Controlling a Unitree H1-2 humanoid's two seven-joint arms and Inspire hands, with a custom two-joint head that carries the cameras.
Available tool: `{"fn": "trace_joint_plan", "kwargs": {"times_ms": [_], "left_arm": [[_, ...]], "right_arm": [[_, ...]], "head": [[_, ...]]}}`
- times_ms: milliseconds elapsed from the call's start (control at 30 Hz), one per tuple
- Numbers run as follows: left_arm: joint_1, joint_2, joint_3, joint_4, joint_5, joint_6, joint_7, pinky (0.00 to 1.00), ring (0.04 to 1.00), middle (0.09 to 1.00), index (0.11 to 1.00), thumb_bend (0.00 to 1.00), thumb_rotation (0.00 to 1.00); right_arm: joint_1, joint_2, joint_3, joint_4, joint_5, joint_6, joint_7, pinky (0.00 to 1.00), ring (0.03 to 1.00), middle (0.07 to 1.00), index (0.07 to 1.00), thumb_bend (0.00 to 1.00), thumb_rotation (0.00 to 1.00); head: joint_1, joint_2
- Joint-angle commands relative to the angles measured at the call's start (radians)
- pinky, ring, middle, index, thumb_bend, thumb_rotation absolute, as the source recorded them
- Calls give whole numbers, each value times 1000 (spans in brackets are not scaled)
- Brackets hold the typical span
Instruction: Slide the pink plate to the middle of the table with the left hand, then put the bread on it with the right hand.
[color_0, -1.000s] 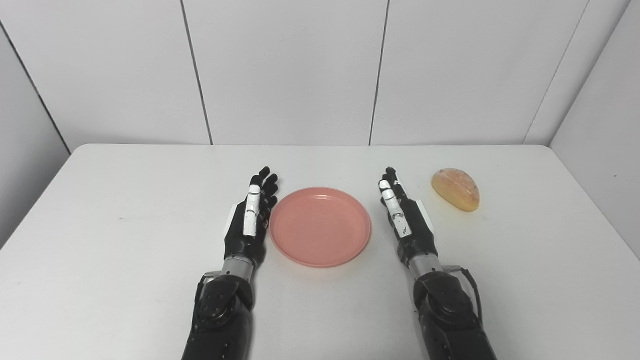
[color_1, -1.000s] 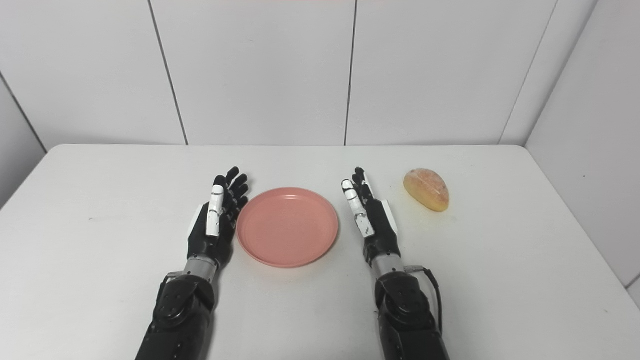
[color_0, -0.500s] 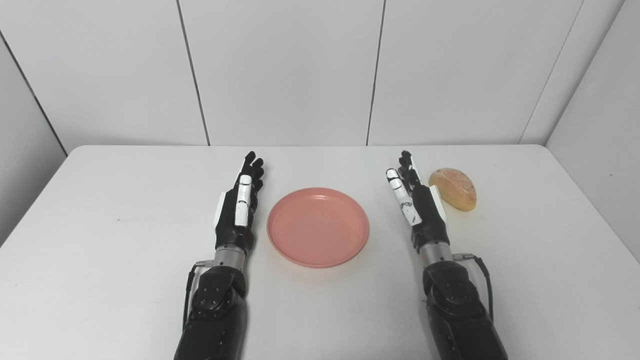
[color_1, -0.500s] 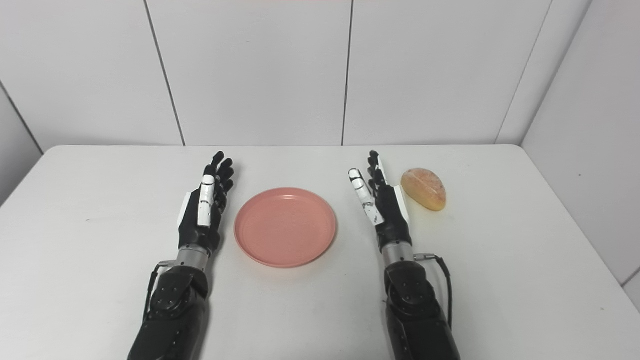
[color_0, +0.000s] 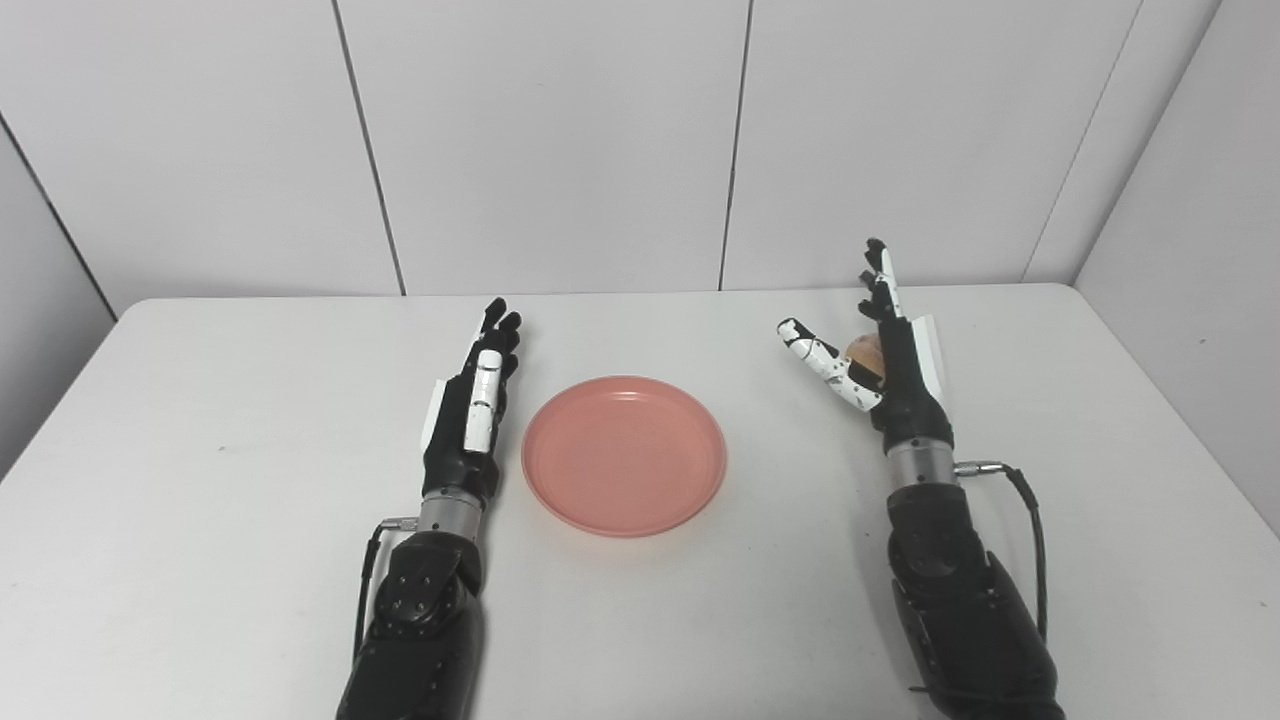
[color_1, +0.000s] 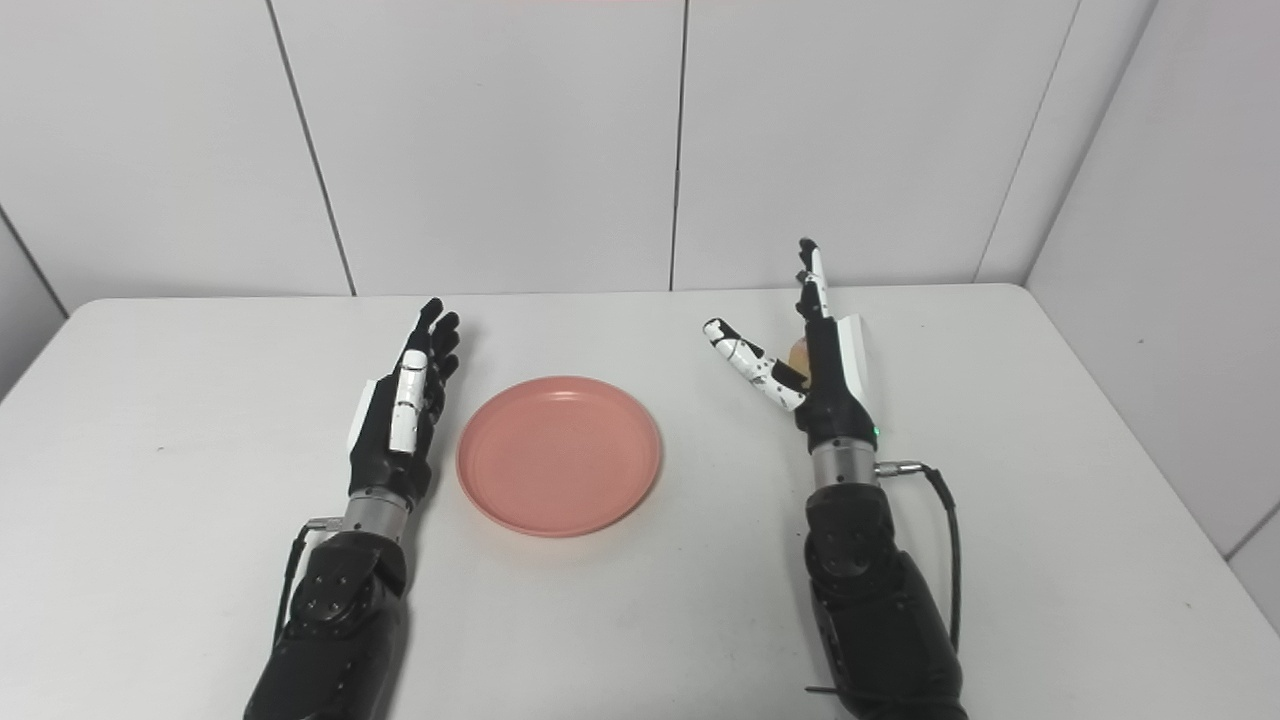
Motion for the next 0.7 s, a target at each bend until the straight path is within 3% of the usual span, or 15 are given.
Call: {"fn": "trace_joint_plan", "kwargs": {"times_ms": [0,100,200,367,667], "left_arm": [[37,17,-3,23,-8,12,-33,1000,994,975,966,523,1000],[40,21,-3,17,-34,35,-63,1000,999,979,970,525,1000],[41,26,-5,11,-39,55,-77,1000,1000,985,975,515,1000],[41,31,-2,2,-39,90,-87,1000,1000,981,973,507,1000],[44,32,3,-17,-35,113,-83,1000,1000,971,964,507,1000]], "right_arm": [[-66,-26,-10,-30,-43,40,-41,795,902,961,984,655,512],[-76,-48,-16,-26,-72,71,-57,805,910,964,978,659,462],[-82,-67,-16,-18,-100,98,-72,734,888,958,968,682,425],[-99,-104,2,17,-176,147,-111,752,875,931,943,716,416],[-122,-154,15,103,-171,205,-84,778,887,923,926,764,396]], "head": [[-5,-1],[-11,-1],[-16,-2],[-31,-1],[-37,1]]}}
